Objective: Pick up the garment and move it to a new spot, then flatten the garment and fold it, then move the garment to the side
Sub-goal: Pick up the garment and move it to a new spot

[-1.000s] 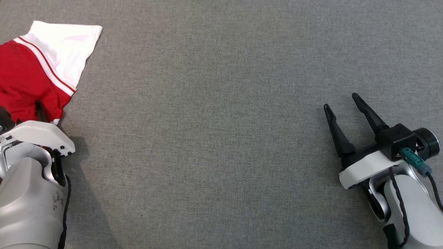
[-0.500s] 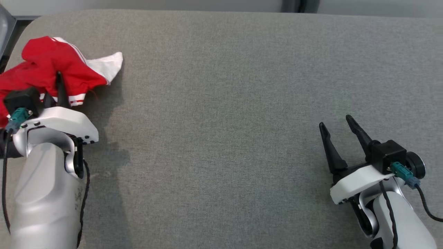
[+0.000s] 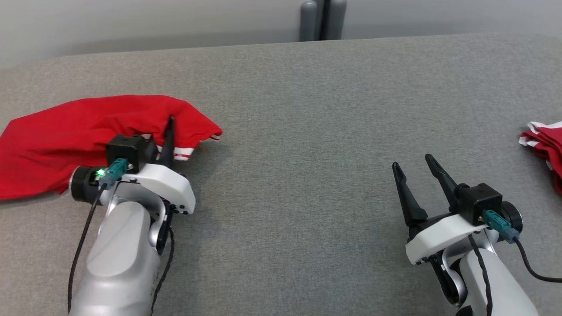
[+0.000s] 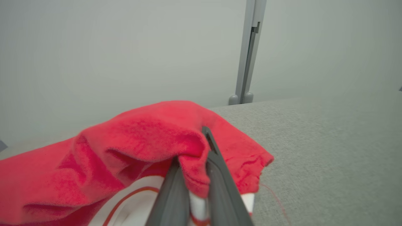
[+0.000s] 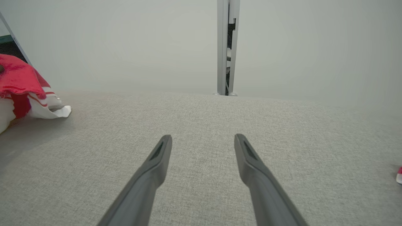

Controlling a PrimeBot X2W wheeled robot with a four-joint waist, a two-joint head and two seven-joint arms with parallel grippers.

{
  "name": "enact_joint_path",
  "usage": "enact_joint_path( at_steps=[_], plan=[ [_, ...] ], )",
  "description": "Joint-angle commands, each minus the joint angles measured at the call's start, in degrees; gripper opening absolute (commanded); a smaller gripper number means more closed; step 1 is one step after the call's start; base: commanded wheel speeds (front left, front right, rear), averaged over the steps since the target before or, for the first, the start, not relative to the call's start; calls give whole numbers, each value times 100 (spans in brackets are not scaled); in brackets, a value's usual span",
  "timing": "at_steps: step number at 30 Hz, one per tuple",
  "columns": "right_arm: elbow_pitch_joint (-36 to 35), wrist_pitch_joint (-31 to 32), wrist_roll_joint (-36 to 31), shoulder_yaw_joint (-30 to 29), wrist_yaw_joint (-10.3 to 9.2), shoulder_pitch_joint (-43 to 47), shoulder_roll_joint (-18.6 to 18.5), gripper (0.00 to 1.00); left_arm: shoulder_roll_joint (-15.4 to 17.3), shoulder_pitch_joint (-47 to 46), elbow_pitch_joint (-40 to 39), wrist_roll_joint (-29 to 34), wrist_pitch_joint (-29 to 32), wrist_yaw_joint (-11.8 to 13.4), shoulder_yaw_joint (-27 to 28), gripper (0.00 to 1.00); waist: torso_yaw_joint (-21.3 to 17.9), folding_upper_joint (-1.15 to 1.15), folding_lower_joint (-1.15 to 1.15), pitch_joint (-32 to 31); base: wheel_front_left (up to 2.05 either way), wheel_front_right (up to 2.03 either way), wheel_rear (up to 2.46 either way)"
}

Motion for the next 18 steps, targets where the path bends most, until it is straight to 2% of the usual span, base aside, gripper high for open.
enact_joint_path(
  at_steps=[1,5,15,17,18],
  plan=[
    [32,3,39,-13,-2,67,8,100,10,65,-16,-107,-26,-70,-281,0,-179,0,0,-44,0,0,0],
    [88,3,59,-49,-2,66,31,100,8,86,-100,-607,-27,-92,-1320,0,-370,0,0,-71,0,0,0],
    [169,3,118,-48,-2,90,71,100,10,-50,-848,-2093,-27,458,-3848,0,-722,0,0,-134,0,0,0],
    [178,3,128,-55,-2,84,74,100,11,-155,-1024,-2267,-27,533,-4267,0,-760,0,0,-137,0,0,0],
    [178,3,128,-55,-2,84,74,100,11,-155,-1024,-2267,-27,533,-4267,0,-760,0,0,-137,0,0,0]
  ],
)
